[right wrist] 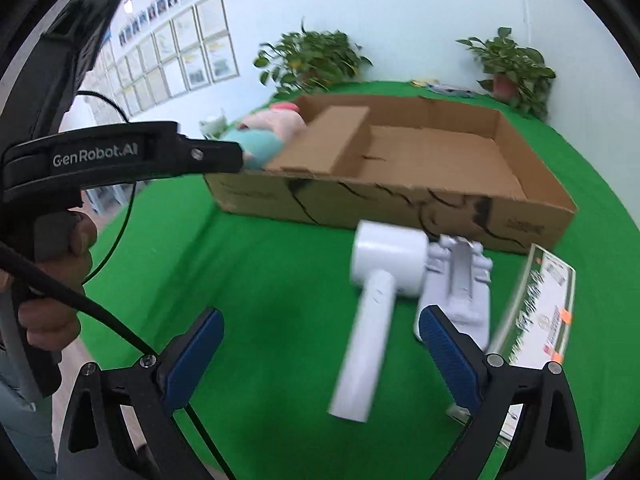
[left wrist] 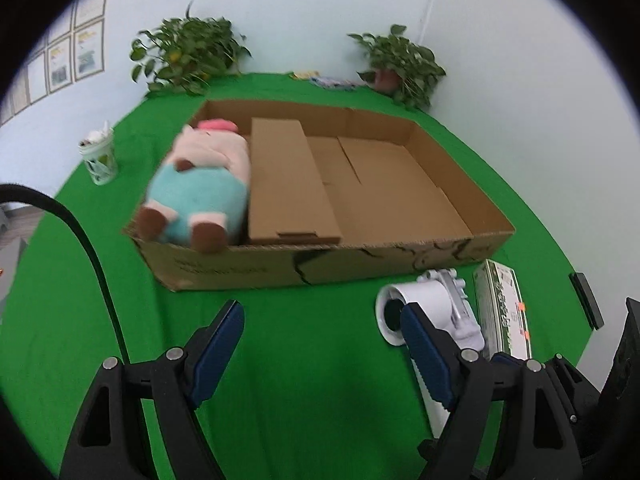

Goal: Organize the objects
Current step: 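Move the left tool to the white hair dryer and grasp its handle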

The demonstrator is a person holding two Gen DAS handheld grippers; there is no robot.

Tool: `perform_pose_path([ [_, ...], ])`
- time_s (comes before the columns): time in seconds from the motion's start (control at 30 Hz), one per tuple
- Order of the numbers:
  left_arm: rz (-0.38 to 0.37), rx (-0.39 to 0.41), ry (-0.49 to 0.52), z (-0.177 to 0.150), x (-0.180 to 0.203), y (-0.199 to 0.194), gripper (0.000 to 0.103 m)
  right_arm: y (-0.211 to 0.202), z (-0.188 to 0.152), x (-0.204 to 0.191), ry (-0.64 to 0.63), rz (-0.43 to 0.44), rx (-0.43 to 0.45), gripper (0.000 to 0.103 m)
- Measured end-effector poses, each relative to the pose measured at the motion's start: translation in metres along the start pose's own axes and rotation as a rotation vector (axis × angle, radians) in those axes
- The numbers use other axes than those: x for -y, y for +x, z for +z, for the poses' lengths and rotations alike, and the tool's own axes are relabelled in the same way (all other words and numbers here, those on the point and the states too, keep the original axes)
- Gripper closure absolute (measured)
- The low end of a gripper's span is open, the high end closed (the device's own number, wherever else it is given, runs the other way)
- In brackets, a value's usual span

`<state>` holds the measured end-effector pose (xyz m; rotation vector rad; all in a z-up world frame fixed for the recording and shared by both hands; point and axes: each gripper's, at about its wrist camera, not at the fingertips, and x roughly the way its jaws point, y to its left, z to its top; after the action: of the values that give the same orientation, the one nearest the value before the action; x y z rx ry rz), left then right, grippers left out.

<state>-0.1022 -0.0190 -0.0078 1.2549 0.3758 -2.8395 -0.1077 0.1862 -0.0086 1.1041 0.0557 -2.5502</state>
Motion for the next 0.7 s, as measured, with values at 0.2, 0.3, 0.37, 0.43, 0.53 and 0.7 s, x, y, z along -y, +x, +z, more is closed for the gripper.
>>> perform_pose_path([
  [0.2,-0.176,-0.117,-0.043,-0.014,0.006,0.039,0.023,0.017,-0.019,0.002,-0.019,-0.083,-0.057,0.021],
  [0.3,-0.202,-0.147,-0.049,-0.019,0.009,0.047,0.023,0.029,-0.026,0.000,-0.032,-0.097,-0.083,0.033],
  [0.37,-0.225,-0.155,-0.064,-0.021,0.008,0.050,0.023,0.035,-0.027,-0.001,-0.045,-0.121,-0.090,0.049],
  [0.43,-0.250,-0.160,-0.088,-0.022,0.006,0.052,0.023,0.043,-0.028,0.000,-0.045,-0.135,-0.112,0.064],
  [0.53,-0.274,-0.173,-0.110,-0.025,0.003,0.054,0.024,0.052,-0.032,0.004,-0.042,-0.152,-0.143,0.074],
  [0.7,-0.346,-0.229,-0.102,-0.040,0.011,0.055,0.024,0.037,-0.040,0.005,-0.019,-0.116,-0.165,0.079],
])
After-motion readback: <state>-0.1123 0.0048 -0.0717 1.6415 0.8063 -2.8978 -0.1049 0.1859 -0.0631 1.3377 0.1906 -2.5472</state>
